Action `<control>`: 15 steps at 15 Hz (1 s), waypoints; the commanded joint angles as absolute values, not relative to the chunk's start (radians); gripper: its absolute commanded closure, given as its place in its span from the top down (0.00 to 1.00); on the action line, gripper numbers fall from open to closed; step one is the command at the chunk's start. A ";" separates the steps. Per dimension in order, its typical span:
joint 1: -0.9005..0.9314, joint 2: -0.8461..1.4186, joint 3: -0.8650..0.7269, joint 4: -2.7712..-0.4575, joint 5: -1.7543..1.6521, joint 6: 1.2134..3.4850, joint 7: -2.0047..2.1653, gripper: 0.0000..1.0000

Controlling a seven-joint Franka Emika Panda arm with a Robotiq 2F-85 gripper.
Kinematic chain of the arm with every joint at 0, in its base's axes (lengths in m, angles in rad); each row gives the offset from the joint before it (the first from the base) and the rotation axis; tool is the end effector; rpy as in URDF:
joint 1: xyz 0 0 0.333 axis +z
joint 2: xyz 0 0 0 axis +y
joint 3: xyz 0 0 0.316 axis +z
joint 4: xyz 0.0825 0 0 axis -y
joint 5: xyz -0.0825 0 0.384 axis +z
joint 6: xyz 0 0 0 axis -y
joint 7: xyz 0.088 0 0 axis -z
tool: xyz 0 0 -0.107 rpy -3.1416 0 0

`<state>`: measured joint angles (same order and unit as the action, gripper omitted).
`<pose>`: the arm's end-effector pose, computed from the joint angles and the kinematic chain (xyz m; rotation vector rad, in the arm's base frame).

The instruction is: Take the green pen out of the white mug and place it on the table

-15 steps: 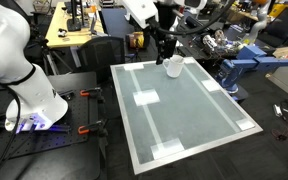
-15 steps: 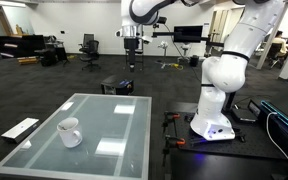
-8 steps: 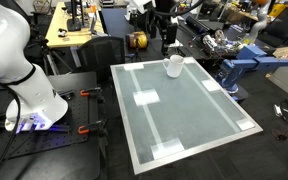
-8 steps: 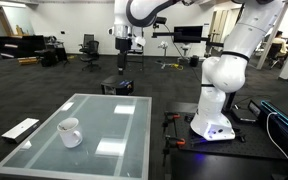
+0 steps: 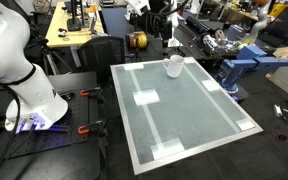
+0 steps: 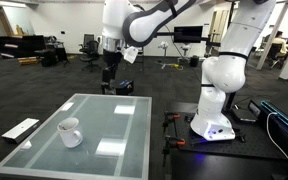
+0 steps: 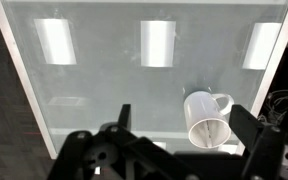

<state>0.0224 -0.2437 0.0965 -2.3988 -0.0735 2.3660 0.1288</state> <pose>0.4748 0.0567 0.4299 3.0692 0.0565 0.3350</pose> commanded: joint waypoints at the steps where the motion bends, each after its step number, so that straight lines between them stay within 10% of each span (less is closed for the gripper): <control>1: 0.012 -0.176 0.150 -2.369 -0.185 2.419 0.304 1.00; 15: 0.085 0.154 0.127 -2.156 -0.218 2.591 0.368 1.00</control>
<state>0.0514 0.0731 0.1547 -2.2286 -0.2016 2.5577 0.3430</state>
